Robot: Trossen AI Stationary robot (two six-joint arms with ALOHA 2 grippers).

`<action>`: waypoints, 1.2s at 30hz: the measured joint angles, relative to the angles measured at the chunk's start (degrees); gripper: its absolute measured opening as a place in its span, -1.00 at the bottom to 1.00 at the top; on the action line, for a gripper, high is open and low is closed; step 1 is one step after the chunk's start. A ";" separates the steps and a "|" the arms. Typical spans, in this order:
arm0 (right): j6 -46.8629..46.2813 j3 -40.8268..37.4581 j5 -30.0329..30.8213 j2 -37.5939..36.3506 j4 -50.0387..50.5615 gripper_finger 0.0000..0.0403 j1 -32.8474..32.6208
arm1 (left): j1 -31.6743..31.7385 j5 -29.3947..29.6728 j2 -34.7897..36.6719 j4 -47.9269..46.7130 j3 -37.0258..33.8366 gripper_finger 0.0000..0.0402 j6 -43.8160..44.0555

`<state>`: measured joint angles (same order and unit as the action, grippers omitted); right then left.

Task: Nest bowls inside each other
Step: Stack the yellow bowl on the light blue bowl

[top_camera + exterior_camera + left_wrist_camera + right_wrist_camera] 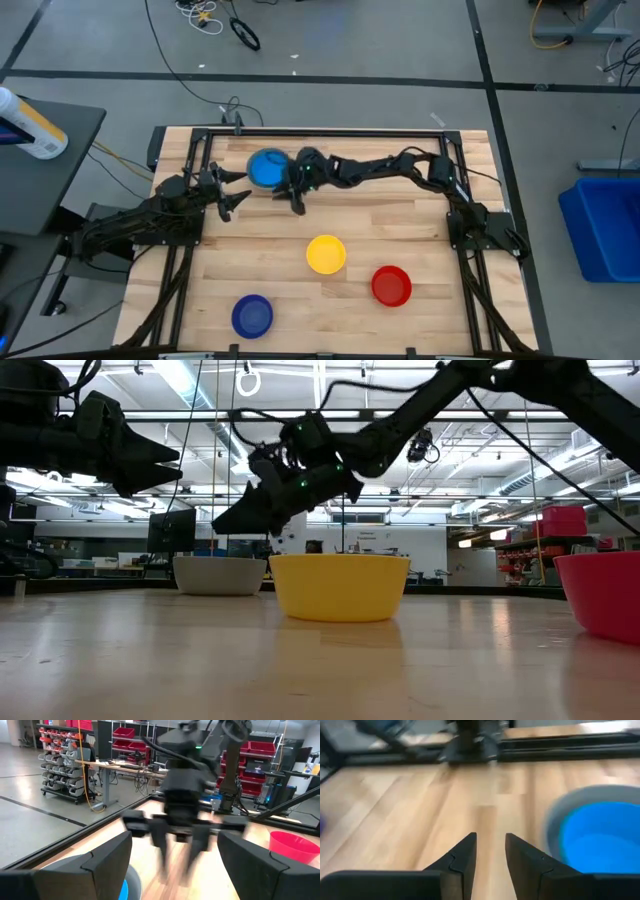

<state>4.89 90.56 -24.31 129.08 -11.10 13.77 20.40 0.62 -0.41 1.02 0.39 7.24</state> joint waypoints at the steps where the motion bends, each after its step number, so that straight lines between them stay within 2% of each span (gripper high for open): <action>1: 1.65 0.00 0.23 -0.79 2.36 -0.44 -0.73 | 0.00 -0.04 -0.20 0.00 0.00 0.52 -0.02; 3: 4.58 0.02 1.14 -2.51 7.98 -0.44 -2.41 | -0.02 -0.02 -0.72 0.00 0.02 0.52 -0.02; 6: 7.27 0.02 6.63 -4.50 16.05 -0.42 -5.40 | 0.00 -0.02 -2.26 0.00 0.02 0.52 -0.17; 9: 8.25 0.00 8.86 -7.01 21.90 -0.37 -8.36 | -0.01 0.05 -3.84 0.02 0.02 0.52 -0.17; 14: 8.03 -1.58 13.46 -10.69 27.63 -0.24 -11.44 | 0.00 0.06 -4.78 0.07 0.02 0.52 -0.13; 21: 2.30 -12.13 20.69 -19.93 30.03 0.07 -12.39 | -0.01 0.06 -4.83 0.09 0.02 0.52 0.09; 28: -5.45 -22.34 20.86 -27.54 30.12 0.27 -13.44 | -0.01 0.19 -4.83 0.67 -0.01 0.52 0.25; 33: -9.76 -25.12 17.19 -28.39 26.65 0.24 -15.61 | -0.02 0.15 -4.85 1.00 -0.01 0.52 0.27; 36: -10.88 -26.07 17.08 -28.26 26.37 0.21 -16.80 | -0.01 0.11 -4.85 1.04 -0.02 0.52 0.27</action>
<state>-5.98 64.49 -7.23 100.81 15.27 -3.02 20.39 0.73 -5.26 2.05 0.37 7.51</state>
